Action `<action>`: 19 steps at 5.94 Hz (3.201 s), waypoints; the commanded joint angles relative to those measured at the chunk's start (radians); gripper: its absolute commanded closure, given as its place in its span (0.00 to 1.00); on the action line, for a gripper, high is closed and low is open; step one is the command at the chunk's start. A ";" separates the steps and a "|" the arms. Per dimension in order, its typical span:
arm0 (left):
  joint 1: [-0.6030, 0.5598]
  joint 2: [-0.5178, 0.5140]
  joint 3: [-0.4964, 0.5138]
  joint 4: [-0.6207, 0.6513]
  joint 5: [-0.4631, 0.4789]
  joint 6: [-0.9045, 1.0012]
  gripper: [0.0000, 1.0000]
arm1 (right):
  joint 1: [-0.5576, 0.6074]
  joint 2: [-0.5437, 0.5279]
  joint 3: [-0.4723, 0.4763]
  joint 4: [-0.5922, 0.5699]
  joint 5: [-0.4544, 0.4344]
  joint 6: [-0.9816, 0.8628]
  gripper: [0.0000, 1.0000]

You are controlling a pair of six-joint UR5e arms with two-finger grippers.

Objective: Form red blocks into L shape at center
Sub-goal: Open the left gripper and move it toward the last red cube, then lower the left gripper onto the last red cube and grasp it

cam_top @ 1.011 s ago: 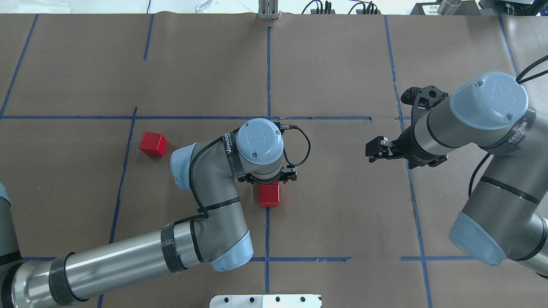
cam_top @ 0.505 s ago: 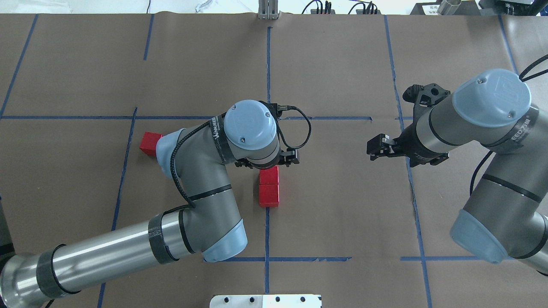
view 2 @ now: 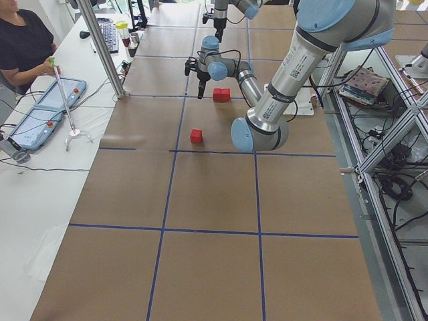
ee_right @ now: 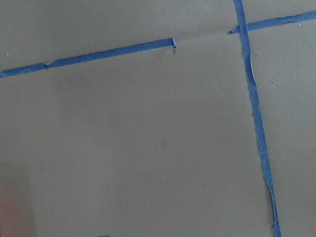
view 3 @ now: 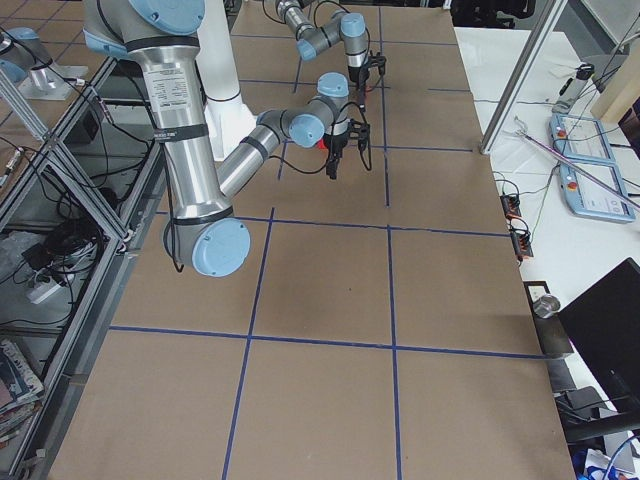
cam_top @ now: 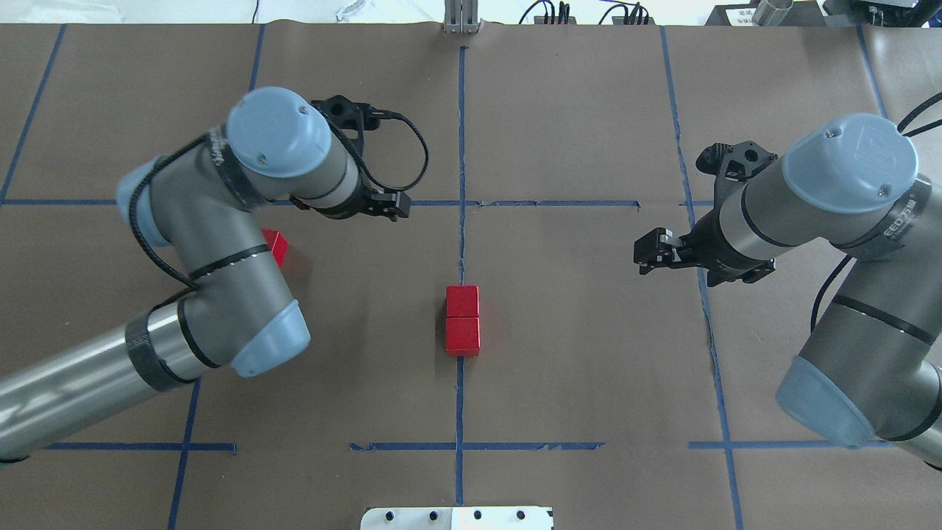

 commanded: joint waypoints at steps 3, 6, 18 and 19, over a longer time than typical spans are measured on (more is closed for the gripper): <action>-0.215 0.156 0.057 -0.002 -0.377 0.218 0.00 | -0.006 -0.001 -0.008 0.002 -0.004 -0.001 0.00; -0.144 0.157 0.065 -0.011 -0.333 0.094 0.00 | -0.007 -0.001 -0.011 0.002 -0.004 -0.001 0.00; -0.078 0.144 0.122 -0.019 -0.231 0.069 0.98 | -0.006 -0.003 0.006 0.002 0.000 0.002 0.00; -0.086 0.116 0.114 -0.017 -0.231 0.052 1.00 | -0.006 -0.003 0.006 0.002 0.000 0.002 0.00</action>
